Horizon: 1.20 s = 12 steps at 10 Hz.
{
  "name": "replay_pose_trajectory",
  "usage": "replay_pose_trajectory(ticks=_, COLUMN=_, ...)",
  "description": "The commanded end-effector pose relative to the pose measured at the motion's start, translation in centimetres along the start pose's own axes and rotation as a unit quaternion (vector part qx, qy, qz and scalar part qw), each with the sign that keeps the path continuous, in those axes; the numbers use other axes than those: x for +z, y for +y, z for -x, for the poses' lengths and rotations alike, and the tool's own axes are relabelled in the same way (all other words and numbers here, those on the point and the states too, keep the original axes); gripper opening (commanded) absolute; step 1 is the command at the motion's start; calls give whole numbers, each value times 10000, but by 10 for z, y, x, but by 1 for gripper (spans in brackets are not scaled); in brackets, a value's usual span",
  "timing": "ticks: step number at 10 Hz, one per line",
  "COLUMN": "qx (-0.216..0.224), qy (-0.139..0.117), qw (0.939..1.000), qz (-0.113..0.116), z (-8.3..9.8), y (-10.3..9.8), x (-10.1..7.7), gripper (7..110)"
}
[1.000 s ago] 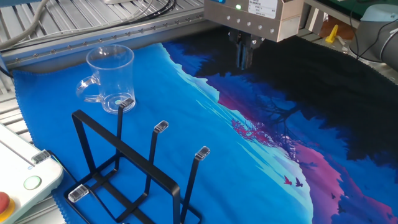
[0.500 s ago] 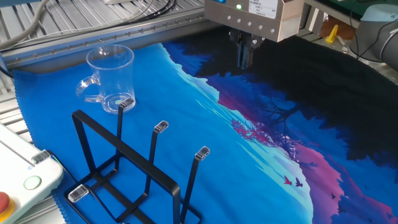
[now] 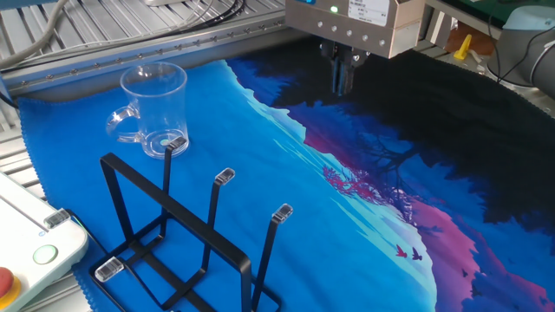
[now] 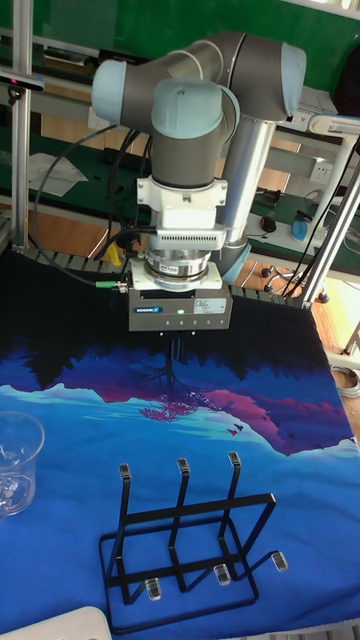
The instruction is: Put the cup on the cup rack
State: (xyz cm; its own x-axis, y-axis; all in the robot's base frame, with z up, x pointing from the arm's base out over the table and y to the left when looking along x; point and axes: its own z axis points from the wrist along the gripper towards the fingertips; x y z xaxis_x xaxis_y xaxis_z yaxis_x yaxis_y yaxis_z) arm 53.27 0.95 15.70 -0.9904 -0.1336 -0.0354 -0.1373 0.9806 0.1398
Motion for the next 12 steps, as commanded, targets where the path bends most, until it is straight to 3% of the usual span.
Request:
replay_pose_trajectory(ticks=1, qx=-66, qy=-153, qw=9998, qz=69, z=2, y=-5, x=2, gripper=7)
replay_pose_trajectory(ticks=4, qx=-265, qy=-233, qw=9977, qz=-583, z=-8, y=-58, x=5, gripper=7)
replay_pose_trajectory(ticks=5, qx=-330, qy=-222, qw=9970, qz=-668, z=-10, y=-67, x=4, gripper=7)
replay_pose_trajectory(ticks=7, qx=-473, qy=-139, qw=9951, qz=-853, z=-10, y=-74, x=-1, gripper=7)
replay_pose_trajectory(ticks=9, qx=-610, qy=155, qw=9921, qz=-1088, z=-15, y=-74, x=-4, gripper=7)
replay_pose_trajectory(ticks=11, qx=-529, qy=294, qw=9904, qz=-1247, z=-12, y=-65, x=-9, gripper=7)
replay_pose_trajectory(ticks=12, qx=-407, qy=389, qw=9910, qz=-1215, z=-15, y=-54, x=-8, gripper=7)
